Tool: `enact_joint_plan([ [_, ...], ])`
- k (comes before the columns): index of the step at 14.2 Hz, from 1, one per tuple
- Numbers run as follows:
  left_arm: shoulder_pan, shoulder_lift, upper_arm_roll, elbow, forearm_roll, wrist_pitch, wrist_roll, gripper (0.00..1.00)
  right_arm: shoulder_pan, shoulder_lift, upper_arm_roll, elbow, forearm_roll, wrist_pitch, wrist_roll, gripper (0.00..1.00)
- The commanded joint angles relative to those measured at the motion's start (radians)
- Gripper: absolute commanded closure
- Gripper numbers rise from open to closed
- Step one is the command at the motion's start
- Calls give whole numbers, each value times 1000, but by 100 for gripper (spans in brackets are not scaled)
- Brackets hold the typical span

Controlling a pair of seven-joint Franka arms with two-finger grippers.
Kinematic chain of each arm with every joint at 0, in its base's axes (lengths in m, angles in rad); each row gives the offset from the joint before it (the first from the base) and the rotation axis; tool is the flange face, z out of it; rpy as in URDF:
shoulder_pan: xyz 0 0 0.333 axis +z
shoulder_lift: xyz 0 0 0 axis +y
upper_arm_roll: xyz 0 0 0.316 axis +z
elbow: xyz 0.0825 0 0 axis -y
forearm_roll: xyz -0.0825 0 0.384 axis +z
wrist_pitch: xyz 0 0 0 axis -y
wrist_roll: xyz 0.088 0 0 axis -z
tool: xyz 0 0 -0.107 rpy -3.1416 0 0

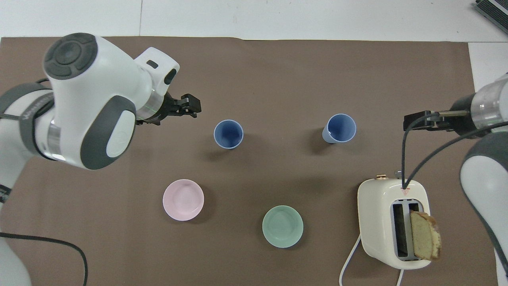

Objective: Stack blue cups with both arms
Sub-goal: 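Retract the left gripper while the right gripper reaches the other cup, then grasp the second blue cup with the right gripper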

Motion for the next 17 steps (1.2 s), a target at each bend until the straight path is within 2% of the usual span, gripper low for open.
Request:
enact_joint_plan([
  [1, 52, -19, -3, 50, 79, -106, 40, 0, 17, 82, 0, 6, 18, 81, -43, 0],
  [3, 105, -28, -1, 90, 79, -176, 133, 0, 35, 110, 0, -17, 20, 130, -59, 0],
  [5, 167, -71, 1, 90, 79, -203, 201, 0, 32, 116, 0, -89, 20, 157, -121, 0],
  [8, 205, -129, 1, 90, 76, -244, 269, 0, 37, 117, 0, -196, 20, 285, -141, 0],
  [14, 211, -171, 4, 81, 74, -273, 323, 0, 35, 160, 0, -207, 22, 354, -136, 0],
  [17, 211, -172, 5, 81, 74, -273, 323, 0, 35, 160, 0, -209, 22, 352, -135, 50],
])
